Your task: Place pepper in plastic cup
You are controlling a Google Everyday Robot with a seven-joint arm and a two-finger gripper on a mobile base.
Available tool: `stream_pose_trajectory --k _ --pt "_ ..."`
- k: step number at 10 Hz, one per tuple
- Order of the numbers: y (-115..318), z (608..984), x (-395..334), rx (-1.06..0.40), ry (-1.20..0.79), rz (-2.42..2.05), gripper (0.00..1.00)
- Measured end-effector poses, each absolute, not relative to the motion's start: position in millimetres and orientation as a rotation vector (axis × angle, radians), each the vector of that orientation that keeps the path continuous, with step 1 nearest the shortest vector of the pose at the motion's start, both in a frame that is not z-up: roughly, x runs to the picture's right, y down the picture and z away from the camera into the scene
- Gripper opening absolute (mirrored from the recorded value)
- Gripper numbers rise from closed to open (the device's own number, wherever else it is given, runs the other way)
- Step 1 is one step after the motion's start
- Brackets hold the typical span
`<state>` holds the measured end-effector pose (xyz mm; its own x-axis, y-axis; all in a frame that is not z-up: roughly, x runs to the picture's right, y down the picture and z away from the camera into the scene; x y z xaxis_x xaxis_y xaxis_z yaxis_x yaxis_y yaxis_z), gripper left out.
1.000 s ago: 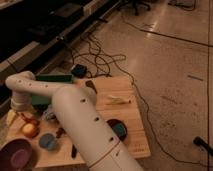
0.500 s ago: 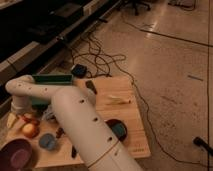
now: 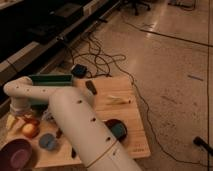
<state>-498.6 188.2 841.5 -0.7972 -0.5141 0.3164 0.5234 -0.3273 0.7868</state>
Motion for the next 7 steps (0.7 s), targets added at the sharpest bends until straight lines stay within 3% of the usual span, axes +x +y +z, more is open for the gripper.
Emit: stream_pose_trajectory --k 3,5,7 --pt "188.4 841.4 -498.8 -0.013 -1.275 -2.143 0.79" --pt "188.7 841.3 -499.1 -0.013 -1.276 -2.144 0.64" --pt "192.8 842.7 -498.5 -0.020 -1.280 -2.145 0.42"
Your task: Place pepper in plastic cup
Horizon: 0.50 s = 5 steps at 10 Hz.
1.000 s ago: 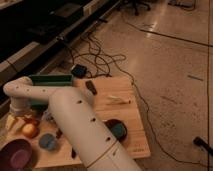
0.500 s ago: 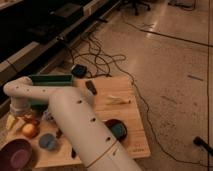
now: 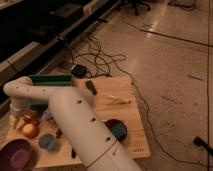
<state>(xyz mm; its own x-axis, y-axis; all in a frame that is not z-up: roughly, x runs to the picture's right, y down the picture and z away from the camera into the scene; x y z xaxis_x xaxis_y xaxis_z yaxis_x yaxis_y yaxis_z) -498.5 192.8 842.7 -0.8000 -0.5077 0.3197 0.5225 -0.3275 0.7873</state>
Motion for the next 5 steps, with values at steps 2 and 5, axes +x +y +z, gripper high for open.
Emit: stream_pose_trajectory --k 2,5 --pt "193.5 843.4 -497.6 -0.023 -1.280 -2.146 0.20" --pt "193.0 843.3 -497.9 -0.022 -1.280 -2.146 0.00"
